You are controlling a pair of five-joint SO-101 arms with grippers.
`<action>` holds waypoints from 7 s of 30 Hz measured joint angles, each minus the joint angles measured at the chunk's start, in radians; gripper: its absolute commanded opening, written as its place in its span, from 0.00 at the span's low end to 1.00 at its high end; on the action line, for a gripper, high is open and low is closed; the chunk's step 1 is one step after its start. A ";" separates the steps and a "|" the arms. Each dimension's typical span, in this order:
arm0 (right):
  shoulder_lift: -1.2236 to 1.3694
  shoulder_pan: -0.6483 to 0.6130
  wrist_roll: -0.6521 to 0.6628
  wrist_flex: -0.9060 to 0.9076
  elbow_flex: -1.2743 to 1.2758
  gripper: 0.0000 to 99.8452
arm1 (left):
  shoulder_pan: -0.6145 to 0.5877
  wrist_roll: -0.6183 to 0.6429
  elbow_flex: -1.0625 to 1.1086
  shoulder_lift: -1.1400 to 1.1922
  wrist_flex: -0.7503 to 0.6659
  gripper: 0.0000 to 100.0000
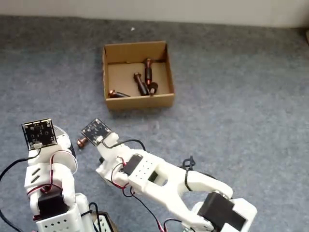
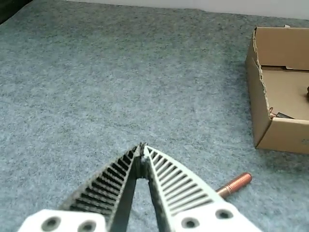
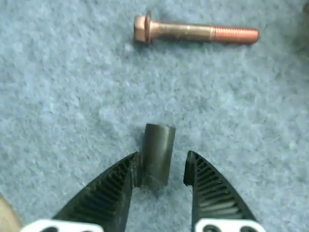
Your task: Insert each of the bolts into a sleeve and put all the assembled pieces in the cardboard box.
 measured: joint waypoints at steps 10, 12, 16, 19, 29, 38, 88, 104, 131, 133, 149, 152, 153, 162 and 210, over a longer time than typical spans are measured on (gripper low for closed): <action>0.133 -0.003 0.000 0.009 -0.074 0.13 | 0.000 0.000 0.000 0.000 -0.015 0.01; 0.155 -0.002 0.000 0.009 -0.089 0.09 | 0.000 0.000 0.000 0.000 -0.015 0.01; 0.166 0.005 0.000 0.009 -0.097 0.04 | 0.000 0.000 0.000 0.000 -0.015 0.01; 0.173 0.005 0.000 0.035 -0.110 0.04 | 0.000 0.000 0.000 0.000 -0.015 0.01; 0.181 0.034 0.000 0.338 -0.229 0.01 | 0.000 0.000 0.000 0.000 -0.026 0.01; 0.181 0.178 0.005 0.482 -0.252 0.01 | 0.000 0.000 0.006 0.000 -0.064 0.01; -0.660 0.678 -0.091 0.318 0.279 0.01 | 0.098 -0.074 -0.201 0.025 0.094 0.06; -0.671 0.841 -0.158 0.175 0.348 0.01 | 0.249 -0.488 -0.694 0.859 0.371 0.21; -0.671 0.844 -0.160 0.175 0.348 0.01 | 0.351 -0.588 -1.243 2.088 0.273 0.15; -0.671 0.844 -0.160 0.175 0.348 0.01 | 0.353 -0.557 -1.306 2.145 0.273 0.15; -0.671 0.844 -0.160 0.175 0.348 0.01 | 0.393 -0.537 -1.528 2.302 0.493 0.00; -0.671 0.844 -0.160 0.175 0.348 0.01 | 0.430 -0.526 -1.528 2.225 0.552 0.00; -0.671 0.844 -0.160 0.175 0.348 0.01 | 0.445 -0.506 -1.528 2.197 0.571 0.00; -0.671 0.888 -0.160 0.175 0.348 0.01 | 0.697 -0.388 -1.528 1.904 0.707 0.00; -0.671 0.890 -0.160 0.175 0.348 0.01 | 0.749 -0.333 -1.389 1.407 0.761 0.14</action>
